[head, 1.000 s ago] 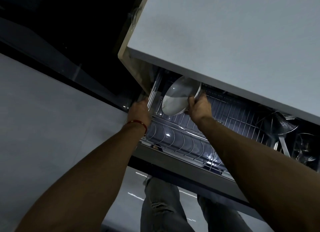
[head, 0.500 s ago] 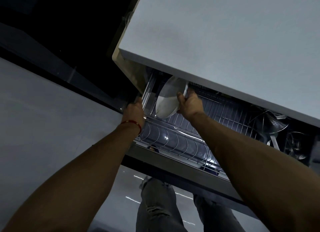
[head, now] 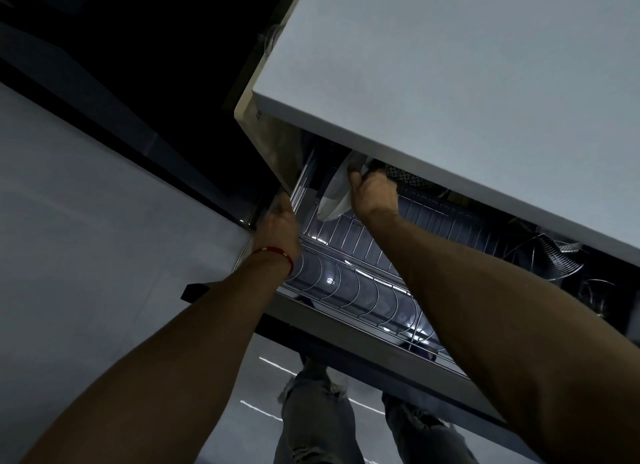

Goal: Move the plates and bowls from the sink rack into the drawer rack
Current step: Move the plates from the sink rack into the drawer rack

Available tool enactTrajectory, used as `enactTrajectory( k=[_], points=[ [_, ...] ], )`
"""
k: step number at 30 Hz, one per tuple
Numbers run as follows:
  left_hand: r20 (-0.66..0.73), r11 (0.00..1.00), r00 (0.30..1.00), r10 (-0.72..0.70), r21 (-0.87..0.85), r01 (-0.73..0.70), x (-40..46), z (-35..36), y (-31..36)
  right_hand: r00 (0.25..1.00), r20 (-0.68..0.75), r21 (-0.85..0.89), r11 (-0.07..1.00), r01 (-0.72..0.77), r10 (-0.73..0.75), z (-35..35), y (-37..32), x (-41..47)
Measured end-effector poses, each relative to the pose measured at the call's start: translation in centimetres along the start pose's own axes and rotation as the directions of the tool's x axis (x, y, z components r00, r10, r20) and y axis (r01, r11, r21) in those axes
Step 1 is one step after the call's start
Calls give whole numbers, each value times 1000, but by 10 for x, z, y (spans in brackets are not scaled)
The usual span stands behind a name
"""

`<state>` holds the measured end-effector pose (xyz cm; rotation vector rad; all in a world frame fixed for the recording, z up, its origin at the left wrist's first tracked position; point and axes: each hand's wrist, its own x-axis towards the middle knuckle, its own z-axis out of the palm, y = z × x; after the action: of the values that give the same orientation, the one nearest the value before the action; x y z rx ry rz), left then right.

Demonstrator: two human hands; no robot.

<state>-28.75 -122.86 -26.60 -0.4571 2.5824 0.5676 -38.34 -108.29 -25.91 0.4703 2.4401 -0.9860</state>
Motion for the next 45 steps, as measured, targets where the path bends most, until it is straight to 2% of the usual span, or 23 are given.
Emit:
enactTrajectory(
  k=[2, 4, 5, 6, 8, 11, 14, 18, 24, 27, 32, 35, 37, 40, 45],
  points=[
    [-58, 998, 997, 55, 3, -55, -4, 2, 2, 1000, -4, -28, 1000, 10, -10, 2, -2, 1],
    [-199, 976, 956, 217, 37, -214, -6, 3, 11, 1000, 8, 6, 1000, 20, -20, 4, -4, 0],
    [-238, 951, 923, 302, 6, -310, -5, 4, 18, 1000, 11, 43, 999, 23, -23, 6, -5, -2],
    [-238, 931, 914, 329, -81, -357, -4, 5, 28, 1000, 10, 78, 997, 28, -28, 9, -5, -6],
    [-173, 924, 954, 246, -255, -284, 0, 6, 44, 999, 6, 120, 992, 49, -50, 14, -4, -13],
    [-160, 954, 985, 60, -282, -104, 8, 8, 53, 996, 30, 81, 993, 81, -83, 18, 0, -20],
    [-189, 941, 982, -15, -334, -50, 16, 0, 50, 990, 51, 59, 990, 127, -130, 16, 6, -18],
    [-130, 935, 990, 47, -343, -89, 17, -4, 50, 983, 81, 115, 981, 154, -164, 9, 21, -17],
    [-179, 888, 984, 16, -449, -96, 2, 6, 44, 960, 128, 81, 967, 241, -250, 11, 24, -29],
    [-206, 874, 978, 8, -473, -107, 19, 2, 32, 962, 150, 105, 972, 212, -226, 15, 16, -25],
    [-104, 823, 993, -61, -568, -9, 50, 1, 20, 940, 225, 148, 962, 229, -258, 16, 17, -21],
    [-85, 771, 992, -91, -637, 16, 59, 3, 23, 928, 266, 239, 951, 198, -260, 17, 21, -20],
    [-69, 740, 989, -130, -670, 50, 62, 4, 28, 923, 280, 229, 952, 202, -263, 17, 28, -22],
    [-65, 776, 989, -133, -628, 63, 58, 5, 39, 933, 265, 173, 964, 203, -244, 18, 43, -26],
    [-126, 876, 987, -103, -482, 30, 51, 3, 45, 947, 266, 210, 970, 125, -180, 15, 63, -32]
  ],
)
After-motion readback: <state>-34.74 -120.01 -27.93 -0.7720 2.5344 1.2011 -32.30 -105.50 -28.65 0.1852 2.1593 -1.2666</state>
